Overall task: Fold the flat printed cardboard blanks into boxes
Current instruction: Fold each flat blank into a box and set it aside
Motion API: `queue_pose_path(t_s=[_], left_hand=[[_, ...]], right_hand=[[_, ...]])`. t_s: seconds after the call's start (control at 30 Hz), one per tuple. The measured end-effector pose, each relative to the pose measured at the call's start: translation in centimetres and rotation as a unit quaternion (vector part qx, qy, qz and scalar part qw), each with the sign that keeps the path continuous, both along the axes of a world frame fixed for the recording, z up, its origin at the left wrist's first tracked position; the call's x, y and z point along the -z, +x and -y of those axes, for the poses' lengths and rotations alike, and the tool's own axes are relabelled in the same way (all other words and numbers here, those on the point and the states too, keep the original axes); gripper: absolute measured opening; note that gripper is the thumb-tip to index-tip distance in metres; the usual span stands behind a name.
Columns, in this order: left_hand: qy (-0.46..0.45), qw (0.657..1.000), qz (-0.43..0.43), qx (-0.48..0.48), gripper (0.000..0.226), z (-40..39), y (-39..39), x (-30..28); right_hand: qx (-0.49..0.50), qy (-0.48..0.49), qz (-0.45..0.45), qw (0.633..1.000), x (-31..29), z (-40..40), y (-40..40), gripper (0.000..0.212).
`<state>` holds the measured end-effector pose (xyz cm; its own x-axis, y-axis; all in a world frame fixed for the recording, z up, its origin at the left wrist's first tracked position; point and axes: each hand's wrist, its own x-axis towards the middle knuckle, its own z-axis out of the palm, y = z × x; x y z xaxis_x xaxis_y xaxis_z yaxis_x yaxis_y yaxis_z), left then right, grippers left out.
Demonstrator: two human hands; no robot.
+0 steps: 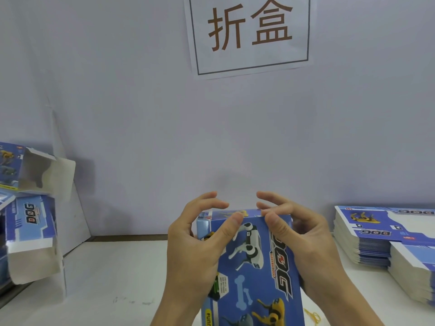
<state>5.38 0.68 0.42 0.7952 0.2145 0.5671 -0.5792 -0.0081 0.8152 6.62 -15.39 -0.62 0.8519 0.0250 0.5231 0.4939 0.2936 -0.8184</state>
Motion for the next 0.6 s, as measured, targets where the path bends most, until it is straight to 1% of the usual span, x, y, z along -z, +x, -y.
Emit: queue_pose_path(t_s=[0.1, 0.13, 0.23, 0.33, 0.4, 0.53, 0.6], left_hand=[[0.012, 0.999, -0.023, 0.042, 0.033, -0.5, 0.0, 0.0], [0.024, 0.997, -0.034, 0.060, 0.033, -0.7, 0.0, -0.1], [0.073, 0.992, -0.057, 0.088, 0.033, -1.6, 0.1, -0.3], [0.071, 0.995, -0.048, 0.048, 0.032, -2.0, 0.3, -0.3], [0.026, 0.999, -0.039, 0.007, 0.032, -2.1, 0.6, -0.1], [-0.118, 0.990, -0.049, -0.059, 0.034, -3.0, 1.4, 0.6], [-0.182, 0.979, -0.054, -0.079, 0.027, -3.5, 1.8, 0.9]], right_hand=[[0.020, 0.012, 0.006, 1.000, 0.1, -0.4, -0.1, 0.021], [0.024, 0.015, 0.009, 1.000, 0.1, -0.5, -0.1, 0.020], [0.024, 0.005, -0.003, 1.000, -0.1, -0.7, -0.3, 0.029], [0.011, 0.003, -0.013, 1.000, -0.2, -0.8, -0.2, 0.033], [0.013, -0.004, -0.009, 1.000, -0.1, -0.8, 0.0, 0.035], [0.103, -0.096, 0.015, 0.990, -0.3, -1.1, 0.0, 0.025], [0.151, -0.123, 0.018, 0.981, 0.0, -1.2, 0.1, 0.030]])
